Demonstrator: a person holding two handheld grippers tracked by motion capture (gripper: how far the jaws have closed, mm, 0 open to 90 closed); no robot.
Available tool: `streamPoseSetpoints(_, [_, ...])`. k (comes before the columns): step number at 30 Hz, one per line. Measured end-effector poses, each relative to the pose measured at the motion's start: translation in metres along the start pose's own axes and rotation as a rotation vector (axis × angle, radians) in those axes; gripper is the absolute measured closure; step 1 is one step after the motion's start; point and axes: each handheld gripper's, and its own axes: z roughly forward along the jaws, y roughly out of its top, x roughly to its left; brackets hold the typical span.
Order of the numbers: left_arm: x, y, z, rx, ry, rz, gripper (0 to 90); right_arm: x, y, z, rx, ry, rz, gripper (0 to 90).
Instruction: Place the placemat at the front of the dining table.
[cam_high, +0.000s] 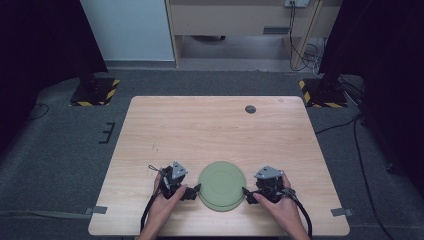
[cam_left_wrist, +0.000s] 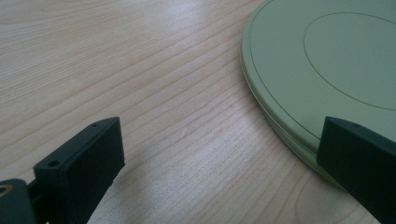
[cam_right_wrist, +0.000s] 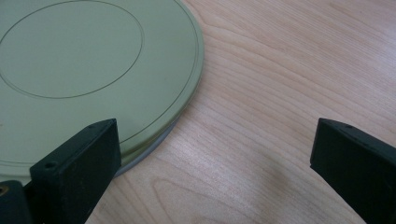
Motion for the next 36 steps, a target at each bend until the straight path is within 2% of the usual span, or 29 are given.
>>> streamPoseSetpoints(14, [0.0039,0.0009,0.0038,-0.009,0.003,-0.032,0.0,-0.0022,0.0003,0.0025,-0.012,-0.013,0.019,2.2])
streamPoseSetpoints(20, [0.0024,0.0017,0.002,-0.014,0.012,-0.026,2.2,-0.0004,-0.0001,0.0007,-0.016,-0.013,0.01,5.3])
streamPoseSetpoints(27, [-0.0006,0.0014,-0.0032,-0.015,0.001,-0.007,2.2,0.0016,-0.0004,-0.0037,-0.024,0.01,0.002,5.5])
streamPoseSetpoints(36, [-0.0046,0.001,-0.0016,-0.007,-0.01,0.007,2.3,0.005,-0.0011,-0.0029,-0.01,0.032,-0.015,5.6])
